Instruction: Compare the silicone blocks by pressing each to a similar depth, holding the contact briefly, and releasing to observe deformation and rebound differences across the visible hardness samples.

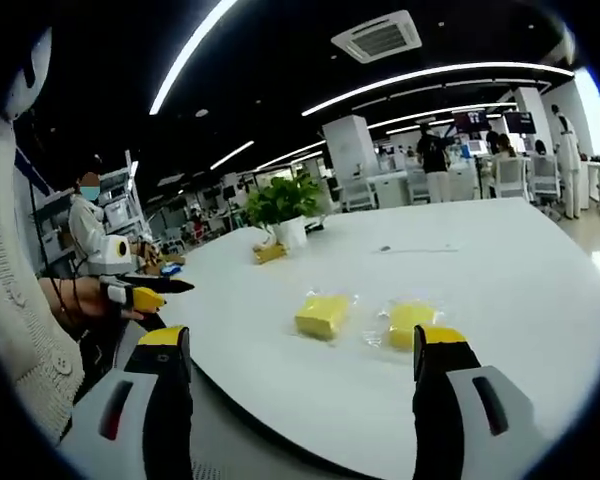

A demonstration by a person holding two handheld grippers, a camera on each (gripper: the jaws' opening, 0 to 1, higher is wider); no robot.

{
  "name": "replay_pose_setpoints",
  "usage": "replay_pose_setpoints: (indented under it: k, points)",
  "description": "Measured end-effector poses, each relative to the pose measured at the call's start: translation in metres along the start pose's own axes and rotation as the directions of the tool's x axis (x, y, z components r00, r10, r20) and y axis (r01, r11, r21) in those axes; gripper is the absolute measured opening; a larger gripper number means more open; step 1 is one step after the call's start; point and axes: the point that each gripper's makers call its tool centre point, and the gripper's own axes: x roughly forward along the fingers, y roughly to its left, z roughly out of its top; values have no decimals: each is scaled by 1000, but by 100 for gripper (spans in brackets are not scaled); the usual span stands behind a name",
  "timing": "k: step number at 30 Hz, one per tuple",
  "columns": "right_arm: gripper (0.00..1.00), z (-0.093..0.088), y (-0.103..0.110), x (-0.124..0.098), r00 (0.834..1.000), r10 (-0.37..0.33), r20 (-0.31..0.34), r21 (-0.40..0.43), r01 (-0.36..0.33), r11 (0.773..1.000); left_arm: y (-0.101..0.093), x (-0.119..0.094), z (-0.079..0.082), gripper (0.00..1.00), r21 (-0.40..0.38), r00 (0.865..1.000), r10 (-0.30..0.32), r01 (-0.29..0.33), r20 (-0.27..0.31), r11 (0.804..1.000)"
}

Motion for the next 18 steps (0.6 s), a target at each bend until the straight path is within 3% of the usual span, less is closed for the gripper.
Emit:
replay_pose_setpoints:
  k: [7,12,18]
  points:
    - [89,10,-4,1,1000,11,13,-39,-11,999,-8,3,15,83,40,998,-31,29,47,999]
    - [89,14,-4,0,1000,19,17,-41,-18,999,-13,4,15,87,63,999,-41,39,33,997]
    - [89,7,-2,0,1000,23,-12,-39,-24,999,-13,3,14,86,72,999,-39,37,29,997]
